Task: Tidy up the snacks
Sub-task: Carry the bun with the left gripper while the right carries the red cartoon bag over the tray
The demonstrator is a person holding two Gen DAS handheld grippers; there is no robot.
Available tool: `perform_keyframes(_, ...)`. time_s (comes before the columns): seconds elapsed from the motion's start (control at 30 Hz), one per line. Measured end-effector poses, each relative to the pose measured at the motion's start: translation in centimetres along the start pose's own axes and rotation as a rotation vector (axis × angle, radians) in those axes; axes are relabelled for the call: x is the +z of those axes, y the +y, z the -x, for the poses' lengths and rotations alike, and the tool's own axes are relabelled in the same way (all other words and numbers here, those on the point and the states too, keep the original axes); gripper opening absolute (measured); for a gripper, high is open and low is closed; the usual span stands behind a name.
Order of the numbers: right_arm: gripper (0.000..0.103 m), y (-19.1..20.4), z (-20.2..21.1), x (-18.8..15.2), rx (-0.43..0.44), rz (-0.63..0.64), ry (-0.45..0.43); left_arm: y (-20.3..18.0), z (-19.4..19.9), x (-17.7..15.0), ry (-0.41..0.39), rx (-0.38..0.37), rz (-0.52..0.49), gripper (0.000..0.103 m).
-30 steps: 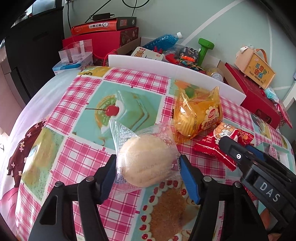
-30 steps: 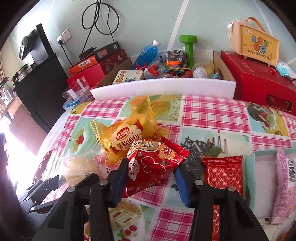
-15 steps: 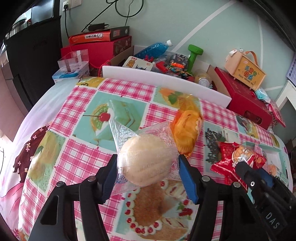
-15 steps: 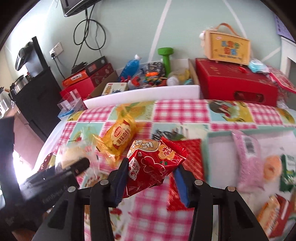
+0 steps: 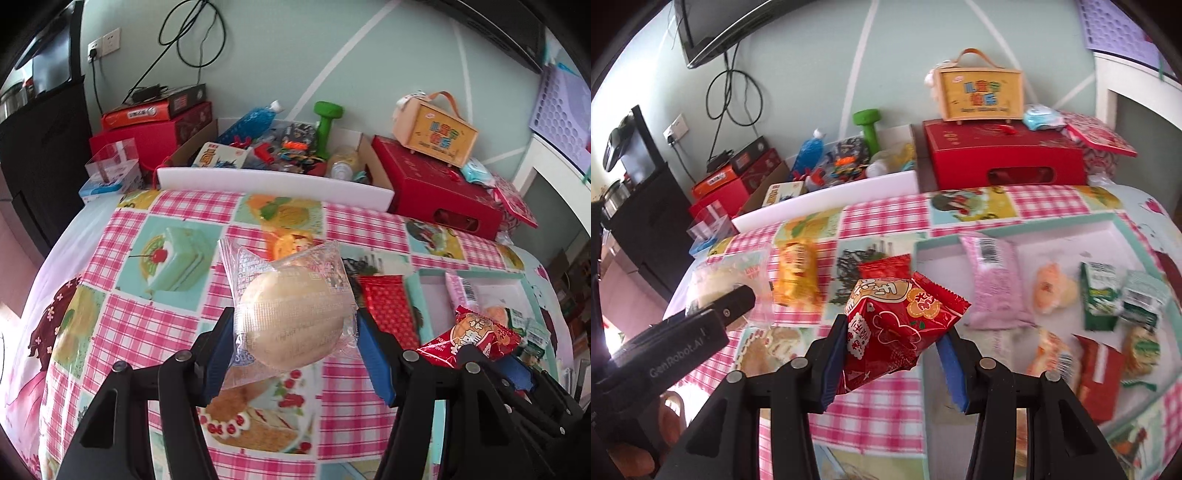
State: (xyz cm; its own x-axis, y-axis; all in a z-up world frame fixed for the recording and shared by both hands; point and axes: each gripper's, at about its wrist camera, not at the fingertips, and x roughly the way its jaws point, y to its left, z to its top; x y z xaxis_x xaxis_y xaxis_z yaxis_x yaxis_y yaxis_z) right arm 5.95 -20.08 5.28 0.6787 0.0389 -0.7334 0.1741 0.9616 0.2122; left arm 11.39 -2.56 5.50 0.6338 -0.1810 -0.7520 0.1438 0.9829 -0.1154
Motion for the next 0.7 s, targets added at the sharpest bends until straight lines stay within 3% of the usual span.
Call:
perform_keyframes(0.3, 0.050, -5.0, 2.6, 0.5, -0.070, -0.085, -0.070, -4.0, -0.2, -0.1, 0.002, -0.028, -0.091, 0.065)
perform_keyframes(0.7, 0.050, -15.0, 4.8, 0.7, -0.285, -0.273, -0.113, -12.4, -3.7, 0.7, 0.048, -0.120, -0.243, 0.065)
